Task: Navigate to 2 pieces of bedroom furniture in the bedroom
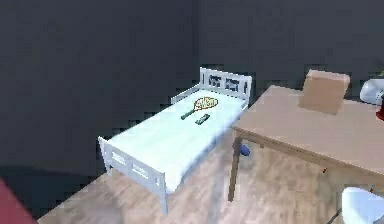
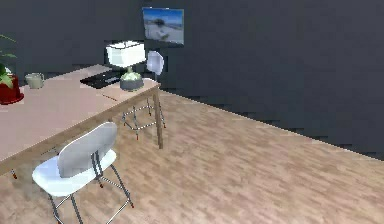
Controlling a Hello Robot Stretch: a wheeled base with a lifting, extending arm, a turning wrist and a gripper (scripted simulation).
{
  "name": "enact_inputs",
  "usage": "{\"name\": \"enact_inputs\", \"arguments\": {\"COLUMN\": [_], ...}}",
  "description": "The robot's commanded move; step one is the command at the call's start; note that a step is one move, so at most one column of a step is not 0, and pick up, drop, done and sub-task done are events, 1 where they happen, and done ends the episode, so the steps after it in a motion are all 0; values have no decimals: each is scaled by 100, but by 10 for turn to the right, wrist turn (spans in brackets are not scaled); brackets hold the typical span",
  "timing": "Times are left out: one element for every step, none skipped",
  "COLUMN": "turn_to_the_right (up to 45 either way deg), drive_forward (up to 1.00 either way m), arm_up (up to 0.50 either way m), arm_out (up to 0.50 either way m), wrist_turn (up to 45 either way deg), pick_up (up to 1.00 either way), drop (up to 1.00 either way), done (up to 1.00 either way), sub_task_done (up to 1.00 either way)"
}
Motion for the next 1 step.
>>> {"name": "enact_inputs", "arguments": {"turn_to_the_right": [0], "drive_forward": [0], "arm_up": [0], "arm_out": [0], "wrist_turn": [0], "pick_up": [0], "drop": [0], "done": [100], "sub_task_done": [0]}}
